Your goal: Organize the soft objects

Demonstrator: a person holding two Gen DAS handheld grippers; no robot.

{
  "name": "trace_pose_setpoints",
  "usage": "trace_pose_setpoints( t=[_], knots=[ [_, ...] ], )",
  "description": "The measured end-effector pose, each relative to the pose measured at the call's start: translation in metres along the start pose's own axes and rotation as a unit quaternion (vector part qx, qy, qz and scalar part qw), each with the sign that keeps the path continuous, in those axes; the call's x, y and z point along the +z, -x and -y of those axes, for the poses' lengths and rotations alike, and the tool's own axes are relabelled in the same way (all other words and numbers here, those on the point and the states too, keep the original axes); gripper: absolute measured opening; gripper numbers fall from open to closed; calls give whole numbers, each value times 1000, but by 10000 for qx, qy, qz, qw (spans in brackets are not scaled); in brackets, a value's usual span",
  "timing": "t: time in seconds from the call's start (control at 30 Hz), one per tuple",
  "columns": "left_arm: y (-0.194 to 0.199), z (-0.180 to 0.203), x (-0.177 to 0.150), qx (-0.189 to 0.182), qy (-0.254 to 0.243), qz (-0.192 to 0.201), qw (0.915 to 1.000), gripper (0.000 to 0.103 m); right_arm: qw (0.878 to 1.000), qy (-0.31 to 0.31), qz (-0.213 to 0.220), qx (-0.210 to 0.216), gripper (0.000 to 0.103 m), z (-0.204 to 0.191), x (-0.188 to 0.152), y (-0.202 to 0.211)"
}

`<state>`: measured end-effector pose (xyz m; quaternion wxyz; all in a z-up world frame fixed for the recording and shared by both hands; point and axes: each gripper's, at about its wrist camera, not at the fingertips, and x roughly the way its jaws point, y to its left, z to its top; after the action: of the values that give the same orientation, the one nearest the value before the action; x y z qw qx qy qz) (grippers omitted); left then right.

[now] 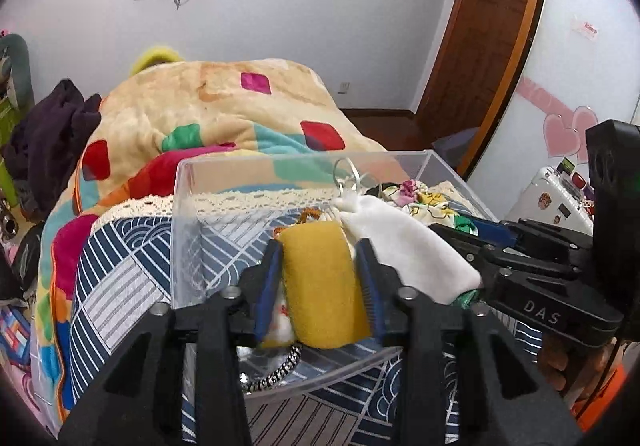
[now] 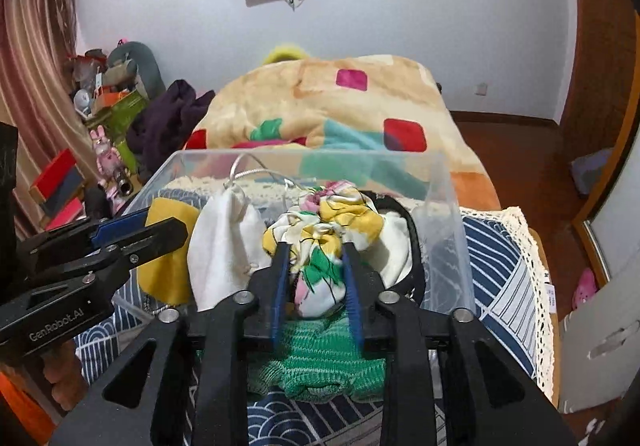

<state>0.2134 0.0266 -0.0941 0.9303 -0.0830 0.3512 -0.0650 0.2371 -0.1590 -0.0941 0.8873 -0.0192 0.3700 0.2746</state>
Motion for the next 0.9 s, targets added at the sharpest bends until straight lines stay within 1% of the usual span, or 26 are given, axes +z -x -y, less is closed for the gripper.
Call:
trace_pose_setpoints(
  t=[0.07,0.13,0.17,0.23,0.3,0.4,0.47,0.57,0.6,0.63,0.67,0.7,0.73,0.77,0.8,0.83,0.9],
  knots=[
    [3,-3,0,-56,72,-6,10000,43,10000,15,-28,1,33,1,1,2],
    [9,-4,-1,-104,88,20,9999,44,10000,8,-53,-16,43,2,2,4],
    [13,-4,-1,-110,73,43,9999,44,10000,34,-19,-30,45,3,2,8],
    [20,-1,-2,-104,23,87,9999,48,9998,132,64,-123,53,0,2,14],
    [29,1,-3,-123,-27,161,9998,51,9991,280,175,-256,56,-4,0,24],
    [50,6,-3,-108,-142,343,9993,51,9980,433,363,-291,59,-10,0,38],
    [66,11,-4,-11,-228,527,9984,52,9971,492,510,-289,59,-13,1,47],
    [94,18,-9,176,-345,928,9949,64,9952,531,795,-206,60,-19,4,65],
    [103,19,-11,219,-353,1057,9935,66,9944,532,887,-193,63,-21,4,70],
    [111,21,-12,246,-375,1167,9922,66,9931,543,1020,-177,69,-23,4,78],
    [120,23,-14,283,-408,1276,9906,67,9920,560,1115,-170,72,-25,4,84],
    [127,25,-15,310,-426,1360,9893,69,9907,582,1216,-165,77,-26,3,89],
    [135,26,-17,325,-427,1448,9880,72,9888,619,1351,-170,77,-29,2,97],
    [142,27,-18,301,-405,1510,9873,77,9870,647,1458,-174,77,-31,1,104],
    [145,27,-17,270,-381,1550,9868,79,9857,659,1542,-171,79,-32,1,109],
    [150,27,-18,245,-359,1603,9861,79,9845,671,1613,-154,82,-34,0,114],
    [160,28,-20,233,-379,1698,9845,81,9816,691,1775,-137,84,-37,-2,125]
  ],
)
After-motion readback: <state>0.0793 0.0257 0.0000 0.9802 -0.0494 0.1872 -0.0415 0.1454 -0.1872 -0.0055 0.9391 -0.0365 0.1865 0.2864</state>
